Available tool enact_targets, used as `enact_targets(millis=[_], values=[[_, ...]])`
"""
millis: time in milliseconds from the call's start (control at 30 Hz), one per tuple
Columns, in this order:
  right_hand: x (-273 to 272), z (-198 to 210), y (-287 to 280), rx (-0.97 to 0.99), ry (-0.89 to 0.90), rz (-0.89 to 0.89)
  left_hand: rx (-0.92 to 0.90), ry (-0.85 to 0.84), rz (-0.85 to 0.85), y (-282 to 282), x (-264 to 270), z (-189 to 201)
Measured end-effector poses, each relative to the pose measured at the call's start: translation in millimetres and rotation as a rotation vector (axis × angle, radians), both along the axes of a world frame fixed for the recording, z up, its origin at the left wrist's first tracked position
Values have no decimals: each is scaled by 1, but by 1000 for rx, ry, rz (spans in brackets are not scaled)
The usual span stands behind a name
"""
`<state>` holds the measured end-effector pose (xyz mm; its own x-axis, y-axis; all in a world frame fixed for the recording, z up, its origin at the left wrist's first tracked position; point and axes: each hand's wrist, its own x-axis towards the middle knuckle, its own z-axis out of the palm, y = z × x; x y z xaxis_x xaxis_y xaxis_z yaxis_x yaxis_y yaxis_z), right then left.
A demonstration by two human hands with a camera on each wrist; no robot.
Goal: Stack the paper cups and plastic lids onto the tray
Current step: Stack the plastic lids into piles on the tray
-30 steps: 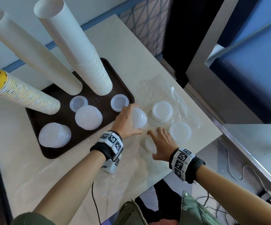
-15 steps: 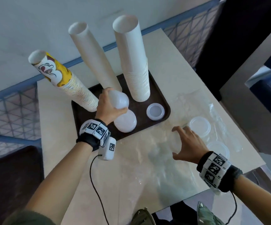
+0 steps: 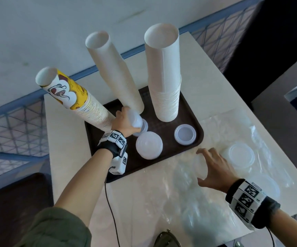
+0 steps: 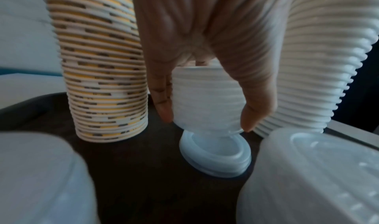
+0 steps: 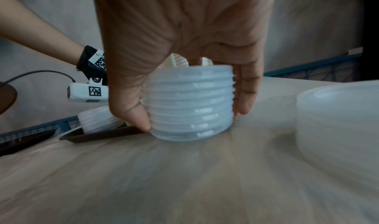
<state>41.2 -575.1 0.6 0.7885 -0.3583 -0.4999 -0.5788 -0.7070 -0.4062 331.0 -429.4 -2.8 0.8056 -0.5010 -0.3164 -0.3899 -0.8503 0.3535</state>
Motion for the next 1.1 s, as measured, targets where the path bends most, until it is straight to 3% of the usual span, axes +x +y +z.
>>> enact_targets(millis=[300, 733, 1100], values=[[-6, -15, 9, 13, 57, -5, 23, 21, -9, 0, 2, -25], [-13, -23, 11, -2, 83, 8, 130, 60, -58, 4, 3, -19], [-24, -25, 7, 13, 71, -23, -41, 76, -14, -8, -6, -23]])
